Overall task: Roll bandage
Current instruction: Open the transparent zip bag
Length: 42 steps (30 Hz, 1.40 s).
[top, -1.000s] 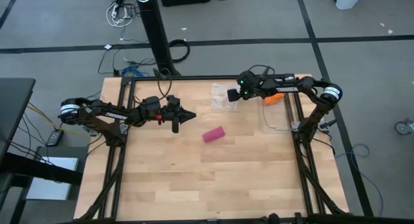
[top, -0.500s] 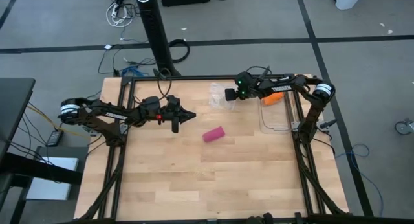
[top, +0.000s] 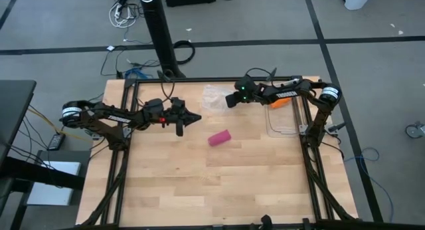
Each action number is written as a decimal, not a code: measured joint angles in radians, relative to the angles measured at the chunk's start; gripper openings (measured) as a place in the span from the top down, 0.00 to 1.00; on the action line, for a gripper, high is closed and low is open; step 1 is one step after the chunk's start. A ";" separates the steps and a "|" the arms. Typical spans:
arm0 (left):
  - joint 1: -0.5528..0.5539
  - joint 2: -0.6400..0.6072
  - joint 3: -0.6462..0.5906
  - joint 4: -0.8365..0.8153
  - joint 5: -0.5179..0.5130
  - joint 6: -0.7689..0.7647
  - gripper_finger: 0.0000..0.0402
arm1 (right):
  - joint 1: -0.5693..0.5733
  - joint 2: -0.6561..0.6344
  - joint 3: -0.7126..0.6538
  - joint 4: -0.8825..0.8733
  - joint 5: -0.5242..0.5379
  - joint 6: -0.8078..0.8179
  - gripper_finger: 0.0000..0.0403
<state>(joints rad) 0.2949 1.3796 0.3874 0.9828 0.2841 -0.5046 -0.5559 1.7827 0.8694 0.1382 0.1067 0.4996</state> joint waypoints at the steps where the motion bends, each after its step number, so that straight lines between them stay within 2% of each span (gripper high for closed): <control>1: 0.000 0.000 0.000 0.010 -0.001 0.000 0.93 | 0.003 -0.003 0.003 0.000 -0.001 -0.005 0.96; 6: 0.006 0.000 0.000 0.048 -0.002 0.000 0.96 | 0.014 -0.015 0.013 -0.001 -0.033 -0.004 0.96; 9: 0.013 0.000 0.000 0.038 0.000 0.000 0.98 | 0.015 -0.018 0.014 -0.002 -0.072 -0.021 0.92; 12: 0.013 0.000 0.000 0.030 0.020 -0.001 0.98 | 0.020 -0.018 0.014 -0.021 -0.084 -0.022 0.83; 19: 0.013 0.000 0.000 0.028 0.055 -0.036 0.94 | -0.005 -0.018 0.014 -0.036 -0.119 0.206 0.57; 24: 0.013 0.000 0.000 0.020 0.057 -0.050 0.94 | -0.023 -0.018 0.014 -0.035 -0.115 0.239 0.45; 28: 0.013 0.000 0.000 0.017 0.058 -0.051 0.94 | -0.021 -0.018 0.015 -0.022 -0.119 0.265 0.43; 37: 0.013 0.000 0.000 0.010 0.058 -0.051 0.94 | -0.015 -0.018 0.015 -0.021 -0.103 0.330 0.46; 42: 0.013 0.000 0.000 0.008 0.058 -0.051 0.94 | -0.012 0.033 0.015 0.022 -0.093 0.336 0.46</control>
<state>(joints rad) 0.3079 1.3796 0.3874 0.9913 0.3421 -0.5556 -0.5675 1.8157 0.8846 0.1597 0.0138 0.8352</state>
